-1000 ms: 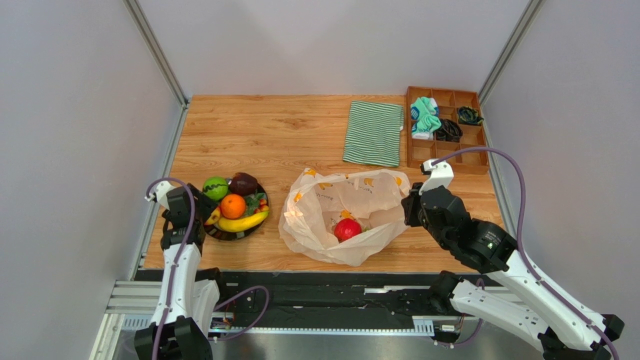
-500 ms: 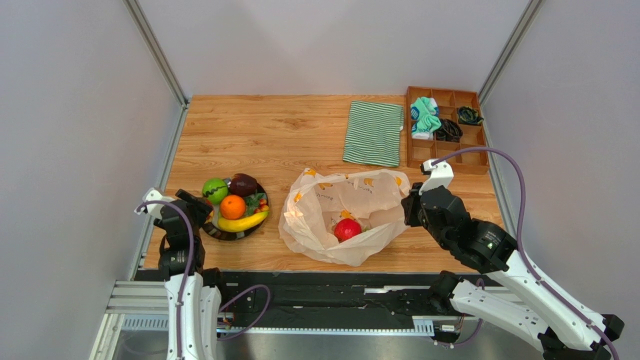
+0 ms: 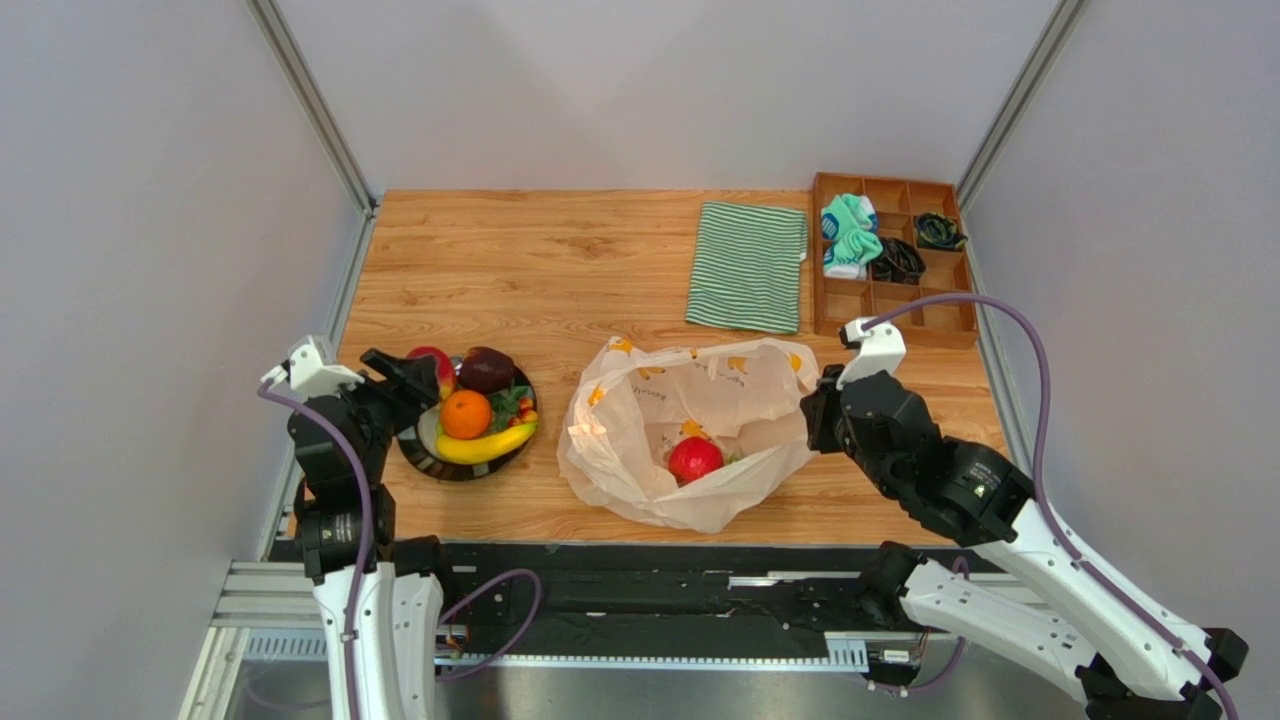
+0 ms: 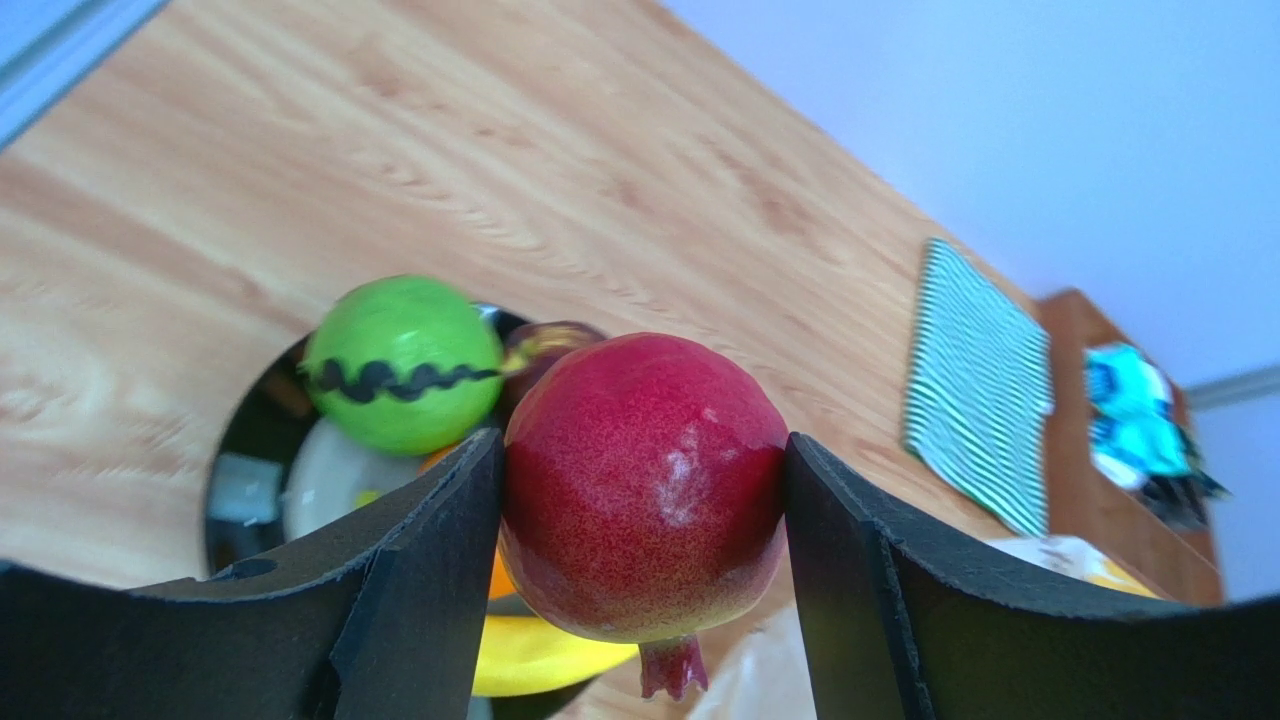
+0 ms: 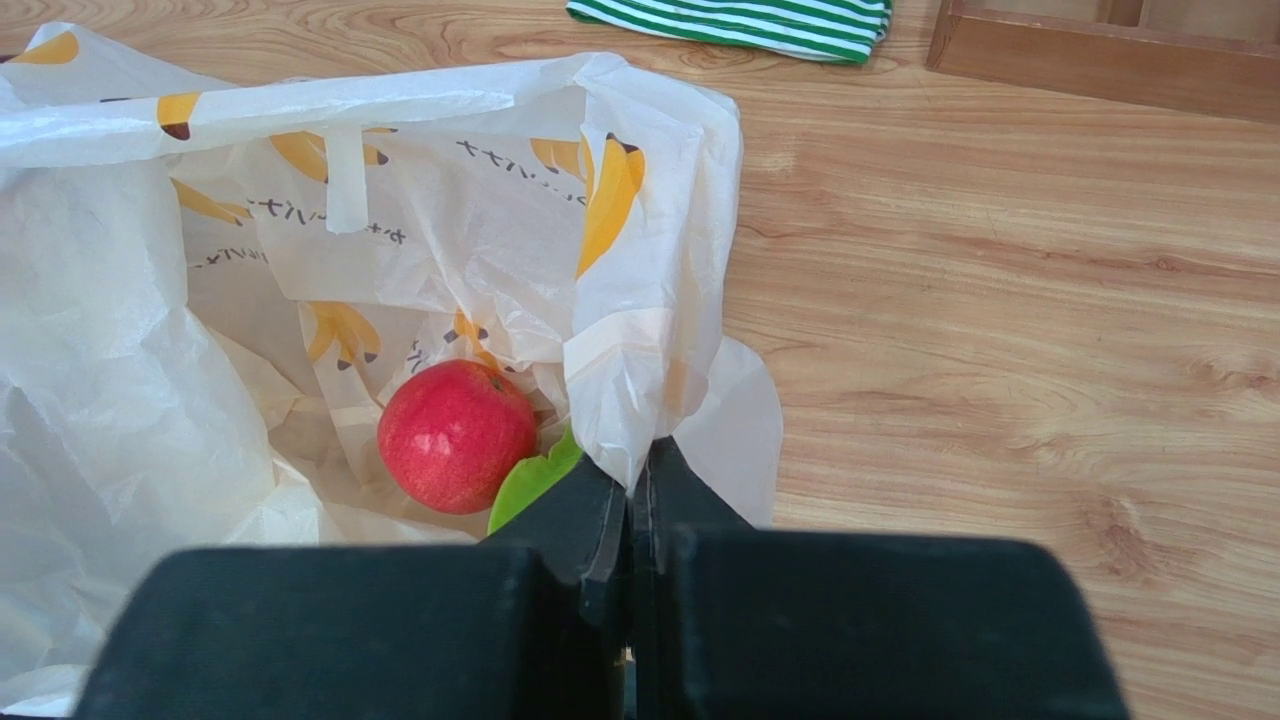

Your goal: Place the fruits into the plastic bag

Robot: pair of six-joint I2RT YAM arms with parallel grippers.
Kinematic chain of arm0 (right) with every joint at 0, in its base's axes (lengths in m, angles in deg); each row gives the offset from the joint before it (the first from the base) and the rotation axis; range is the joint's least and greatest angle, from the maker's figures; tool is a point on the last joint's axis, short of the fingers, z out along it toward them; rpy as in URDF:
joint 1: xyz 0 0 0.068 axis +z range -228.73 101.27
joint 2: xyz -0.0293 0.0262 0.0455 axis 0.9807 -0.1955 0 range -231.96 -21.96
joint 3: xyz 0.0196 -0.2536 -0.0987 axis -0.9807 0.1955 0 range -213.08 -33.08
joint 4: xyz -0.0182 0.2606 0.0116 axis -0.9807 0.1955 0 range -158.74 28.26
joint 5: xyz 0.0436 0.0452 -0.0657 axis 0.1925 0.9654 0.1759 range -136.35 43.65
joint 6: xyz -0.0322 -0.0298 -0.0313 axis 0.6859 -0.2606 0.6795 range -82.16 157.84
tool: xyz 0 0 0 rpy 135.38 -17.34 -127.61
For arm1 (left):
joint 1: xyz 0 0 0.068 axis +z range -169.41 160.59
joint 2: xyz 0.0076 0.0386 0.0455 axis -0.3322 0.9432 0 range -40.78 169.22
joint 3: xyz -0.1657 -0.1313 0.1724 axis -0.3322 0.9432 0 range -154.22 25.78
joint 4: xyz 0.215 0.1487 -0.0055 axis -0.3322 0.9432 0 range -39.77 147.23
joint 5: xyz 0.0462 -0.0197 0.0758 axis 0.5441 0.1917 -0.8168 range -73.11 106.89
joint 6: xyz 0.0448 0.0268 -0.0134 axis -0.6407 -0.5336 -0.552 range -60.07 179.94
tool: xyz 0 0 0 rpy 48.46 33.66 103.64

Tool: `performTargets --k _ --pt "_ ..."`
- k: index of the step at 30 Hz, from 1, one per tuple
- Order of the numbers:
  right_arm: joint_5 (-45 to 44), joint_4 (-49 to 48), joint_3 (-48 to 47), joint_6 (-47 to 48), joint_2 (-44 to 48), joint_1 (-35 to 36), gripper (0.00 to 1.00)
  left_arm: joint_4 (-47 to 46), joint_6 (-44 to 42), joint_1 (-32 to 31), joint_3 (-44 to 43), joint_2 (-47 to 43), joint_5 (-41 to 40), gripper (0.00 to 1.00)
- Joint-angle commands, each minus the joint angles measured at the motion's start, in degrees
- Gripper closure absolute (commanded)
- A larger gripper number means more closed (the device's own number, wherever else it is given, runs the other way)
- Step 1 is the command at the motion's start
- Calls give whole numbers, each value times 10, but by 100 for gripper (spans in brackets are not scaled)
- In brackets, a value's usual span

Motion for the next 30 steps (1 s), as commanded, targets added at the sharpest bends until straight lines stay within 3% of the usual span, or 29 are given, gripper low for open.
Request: performTargets --k 1,4,10,11,16,22,30 --pt "4 -27 -3 -7 -1 -1 100 -43 8 -19 -49 1 86 69" --pt "4 -28 -6 -7 -4 -1 100 -53 16 -77 -68 7 63 70" --pt "8 -31 -11 -7 -12 -1 100 -101 -5 -291 -114 72 -32 72" --pt "9 -31 -10 -8 -14 -1 100 -118 -16 -357 -121 102 -55 72" --pt "3 -22 -17 -8 -15 -1 100 -142 -142 -543 -214 223 -78 72" --pt "-3 -12 -20 -9 -14 -1 100 -250 -165 -639 -235 281 -17 73" --pt "1 -13 -20 -14 -20 -1 100 -190 -269 -778 -343 466 11 72"
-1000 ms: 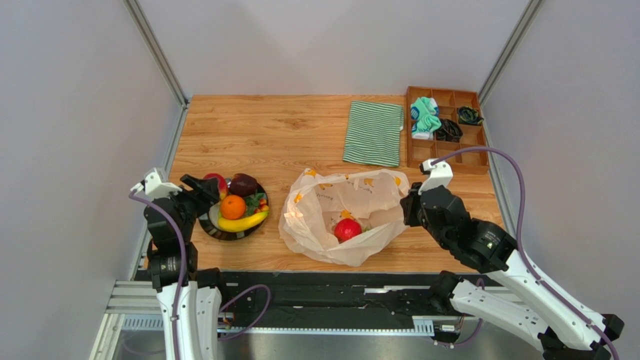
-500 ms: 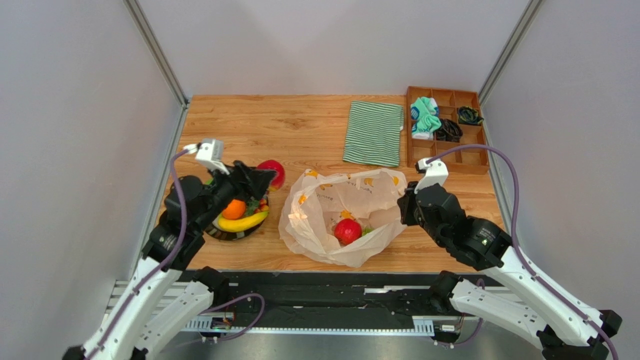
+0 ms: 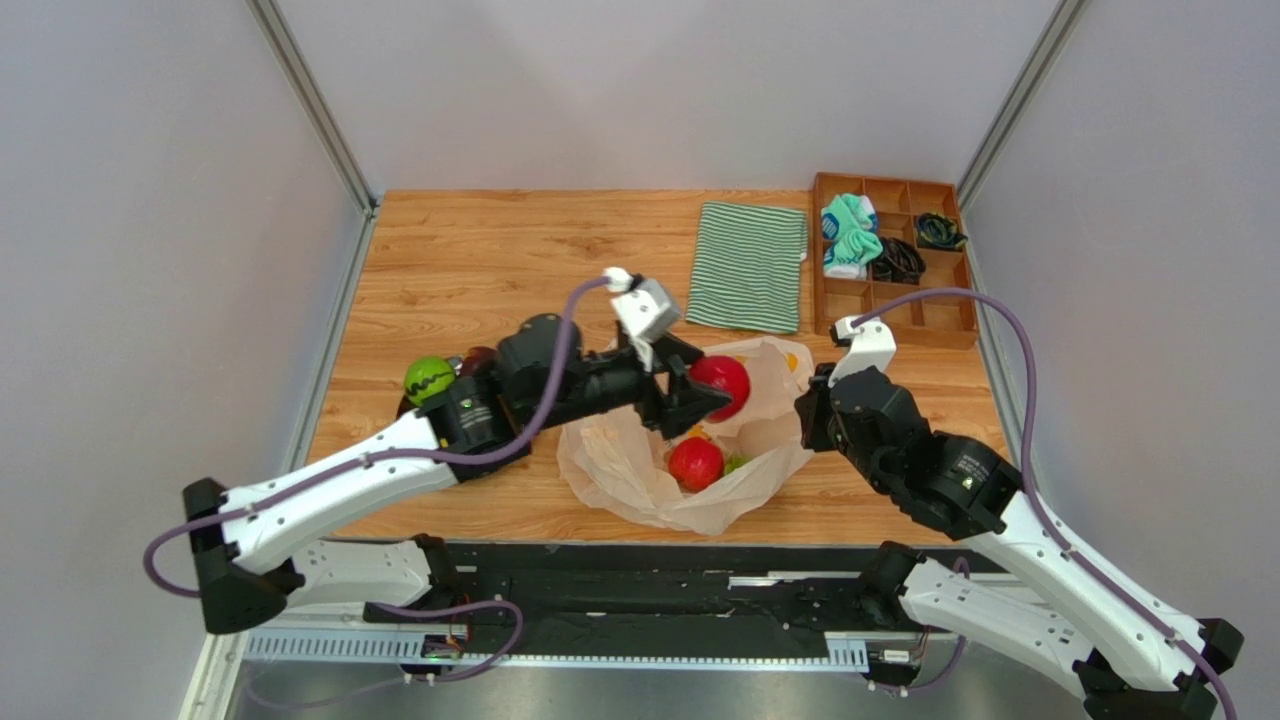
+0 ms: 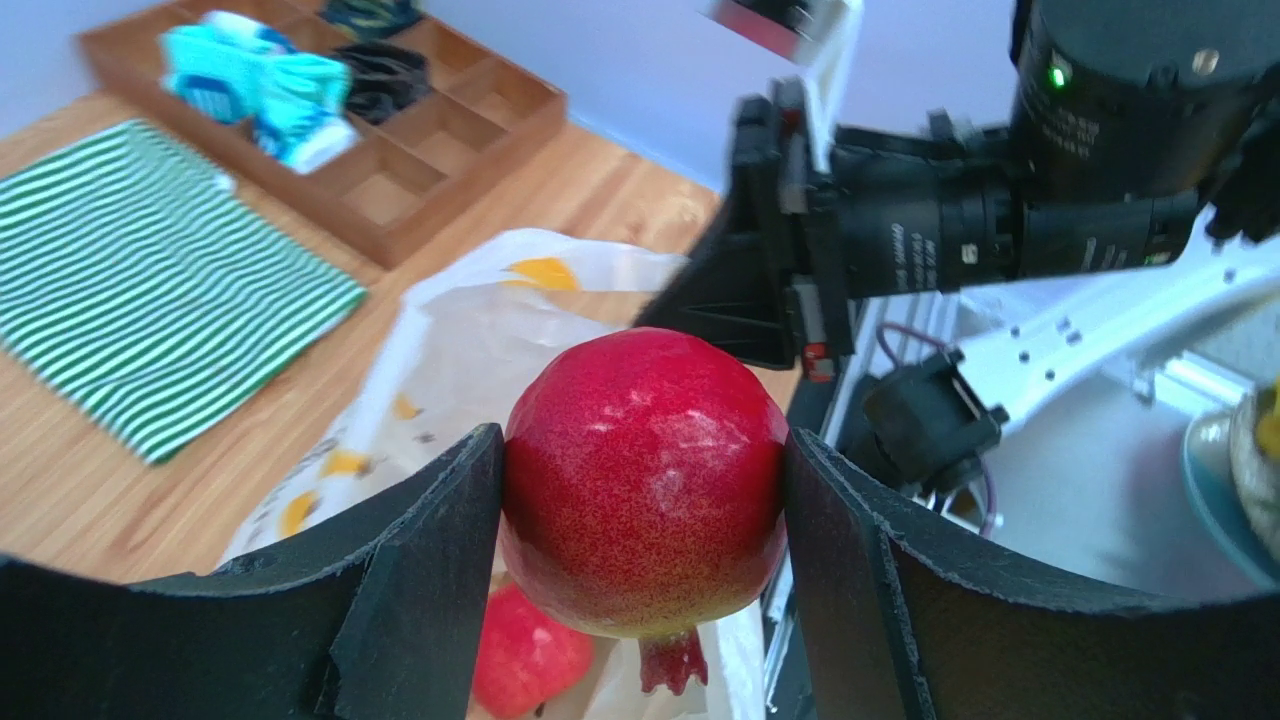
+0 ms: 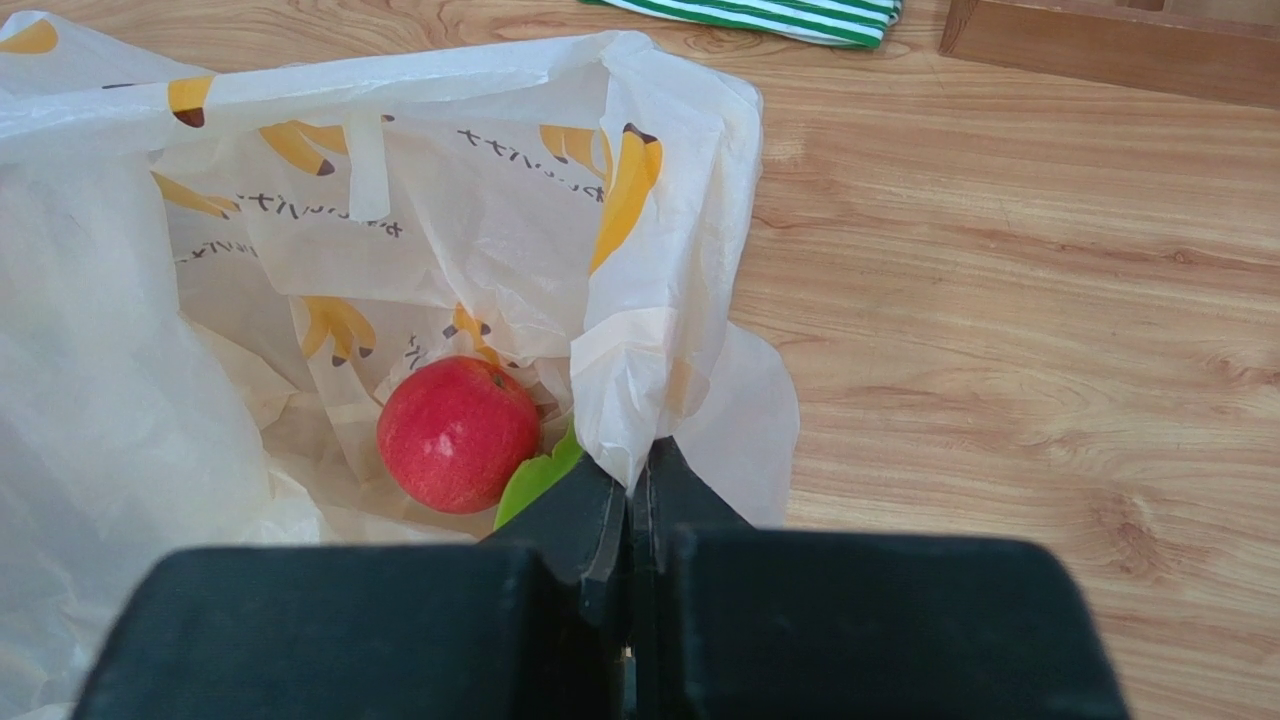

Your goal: Place the fruits into the plastic bag

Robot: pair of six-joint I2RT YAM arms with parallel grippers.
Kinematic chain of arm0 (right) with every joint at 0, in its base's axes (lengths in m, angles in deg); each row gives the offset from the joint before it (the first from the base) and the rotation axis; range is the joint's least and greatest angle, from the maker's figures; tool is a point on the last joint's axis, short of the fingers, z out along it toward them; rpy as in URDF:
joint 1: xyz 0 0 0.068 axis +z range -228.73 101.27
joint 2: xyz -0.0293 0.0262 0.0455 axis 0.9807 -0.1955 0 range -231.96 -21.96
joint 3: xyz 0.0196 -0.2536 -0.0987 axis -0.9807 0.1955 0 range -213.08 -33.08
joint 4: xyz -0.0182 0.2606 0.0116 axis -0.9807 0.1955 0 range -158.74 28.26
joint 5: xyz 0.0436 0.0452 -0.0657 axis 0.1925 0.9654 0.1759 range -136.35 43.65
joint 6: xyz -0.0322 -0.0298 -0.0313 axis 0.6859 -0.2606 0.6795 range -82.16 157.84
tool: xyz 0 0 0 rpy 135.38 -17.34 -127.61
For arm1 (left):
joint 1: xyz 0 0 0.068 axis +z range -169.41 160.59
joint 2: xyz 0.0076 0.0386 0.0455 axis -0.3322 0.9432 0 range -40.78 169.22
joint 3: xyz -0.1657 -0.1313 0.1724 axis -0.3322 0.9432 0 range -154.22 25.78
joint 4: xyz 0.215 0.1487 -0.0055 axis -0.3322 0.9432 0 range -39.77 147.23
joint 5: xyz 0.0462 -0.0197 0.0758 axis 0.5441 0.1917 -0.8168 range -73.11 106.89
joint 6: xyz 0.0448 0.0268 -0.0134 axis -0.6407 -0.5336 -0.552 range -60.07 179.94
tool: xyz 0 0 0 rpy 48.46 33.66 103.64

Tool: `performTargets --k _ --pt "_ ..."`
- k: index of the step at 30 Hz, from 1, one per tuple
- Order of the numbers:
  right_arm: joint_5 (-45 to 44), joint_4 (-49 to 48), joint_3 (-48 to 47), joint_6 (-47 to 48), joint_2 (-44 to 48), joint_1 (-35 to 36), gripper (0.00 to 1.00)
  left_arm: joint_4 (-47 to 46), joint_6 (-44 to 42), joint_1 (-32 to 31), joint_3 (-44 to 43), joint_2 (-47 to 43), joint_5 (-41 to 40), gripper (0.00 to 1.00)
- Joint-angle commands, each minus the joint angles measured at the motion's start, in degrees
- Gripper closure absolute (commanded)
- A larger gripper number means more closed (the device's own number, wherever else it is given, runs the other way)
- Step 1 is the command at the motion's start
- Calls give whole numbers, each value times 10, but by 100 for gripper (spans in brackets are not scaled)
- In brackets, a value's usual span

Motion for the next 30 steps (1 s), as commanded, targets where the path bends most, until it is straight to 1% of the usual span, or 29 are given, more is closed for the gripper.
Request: performTargets --k 1,3,4,6,7,10,11,13,15,16,19,24,27,28,30 --pt "-6 -6 -19 -8 2 -1 100 36 -81 -42 -64 102 55 72" --pt "-8 -1 -20 -8 6 -1 100 69 -79 -42 -81 132 59 72" --pt "-12 1 -20 -8 7 -1 100 83 -76 -42 -85 160 44 71" --pt "-13 4 -19 -8 13 -1 100 120 -74 -42 -92 183 18 71" --pt "-14 4 -18 -10 16 -1 100 128 -68 -42 -89 199 -19 71" --pt "-16 9 -17 -9 19 -1 100 131 -52 -34 -61 204 -58 69" --pt "-16 9 -16 -10 19 -1 100 128 -47 -28 -52 204 -58 66" --pt "-17 10 -16 -9 19 -1 100 121 -35 -16 -29 206 -51 64" --pt "-17 9 -16 -9 18 -1 100 121 -33 -15 -16 216 -48 59" --pt "-17 9 -14 -9 17 -1 100 121 -31 -15 -13 220 -31 55" --pt "-17 8 -11 -10 18 -1 100 112 -17 -15 -2 236 -10 48" --pt "-17 8 -9 -12 20 -1 100 86 -8 -15 17 238 4 43" --pt "-17 8 -9 -11 18 -1 100 83 -5 -14 17 241 7 37" --pt "-17 8 -9 -12 18 -1 100 83 -6 -15 16 242 8 24" --pt "-17 8 -8 -12 18 -1 100 79 -4 -15 16 244 9 19"
